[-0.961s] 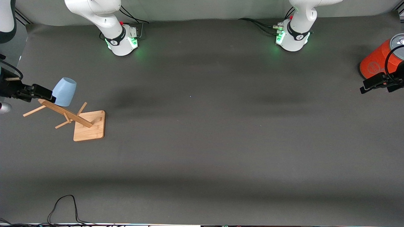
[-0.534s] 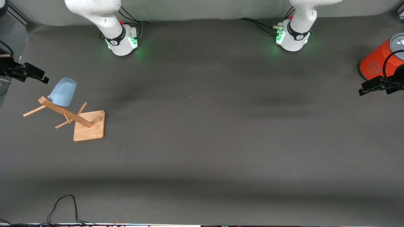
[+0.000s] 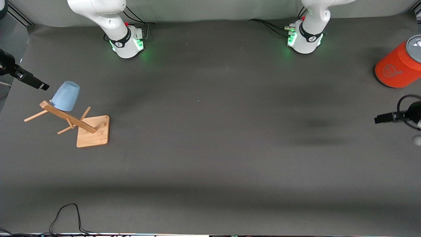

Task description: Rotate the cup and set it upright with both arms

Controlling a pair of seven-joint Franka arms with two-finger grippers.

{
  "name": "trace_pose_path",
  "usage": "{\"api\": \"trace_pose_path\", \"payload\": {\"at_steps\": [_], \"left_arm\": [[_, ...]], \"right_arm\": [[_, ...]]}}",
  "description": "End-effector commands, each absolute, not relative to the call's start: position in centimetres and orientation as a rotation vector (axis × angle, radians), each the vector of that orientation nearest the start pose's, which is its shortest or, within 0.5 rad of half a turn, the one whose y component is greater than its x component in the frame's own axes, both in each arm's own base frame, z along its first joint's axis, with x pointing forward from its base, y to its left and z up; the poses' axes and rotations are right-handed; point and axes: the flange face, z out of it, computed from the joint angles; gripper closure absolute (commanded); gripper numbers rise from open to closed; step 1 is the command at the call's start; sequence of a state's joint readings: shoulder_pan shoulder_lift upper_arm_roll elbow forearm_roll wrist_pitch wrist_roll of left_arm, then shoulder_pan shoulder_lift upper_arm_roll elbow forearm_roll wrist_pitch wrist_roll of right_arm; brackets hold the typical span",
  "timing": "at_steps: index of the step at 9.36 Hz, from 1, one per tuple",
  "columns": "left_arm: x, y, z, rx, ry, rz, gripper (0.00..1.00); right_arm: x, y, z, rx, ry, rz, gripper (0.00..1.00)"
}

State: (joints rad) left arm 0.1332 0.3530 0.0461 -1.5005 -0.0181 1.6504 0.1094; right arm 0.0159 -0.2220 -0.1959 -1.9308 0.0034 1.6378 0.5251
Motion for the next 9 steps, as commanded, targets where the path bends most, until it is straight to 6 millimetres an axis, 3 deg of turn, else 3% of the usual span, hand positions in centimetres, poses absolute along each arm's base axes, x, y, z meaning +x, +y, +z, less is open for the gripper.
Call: {"api": "trace_pose_path", "payload": {"at_steps": [1,6,9], "left_arm": [[65.9,11.1,42.5,-3.160,-0.091,0.328,0.00],[67.5,12.3,36.1,-3.163,-0.112,0.325,0.00],[68.0,12.1,35.8,-3.161,-0.105,0.286,0.00]], "right_arm": [[47.5,-9.2,56.2,-2.890,1.165,0.129,0.00],[47.7,-9.0,51.0,-2.894,1.166,0.145,0.00],[47.5,-8.7,47.1,-2.890,1.168,0.143,0.00]]}}
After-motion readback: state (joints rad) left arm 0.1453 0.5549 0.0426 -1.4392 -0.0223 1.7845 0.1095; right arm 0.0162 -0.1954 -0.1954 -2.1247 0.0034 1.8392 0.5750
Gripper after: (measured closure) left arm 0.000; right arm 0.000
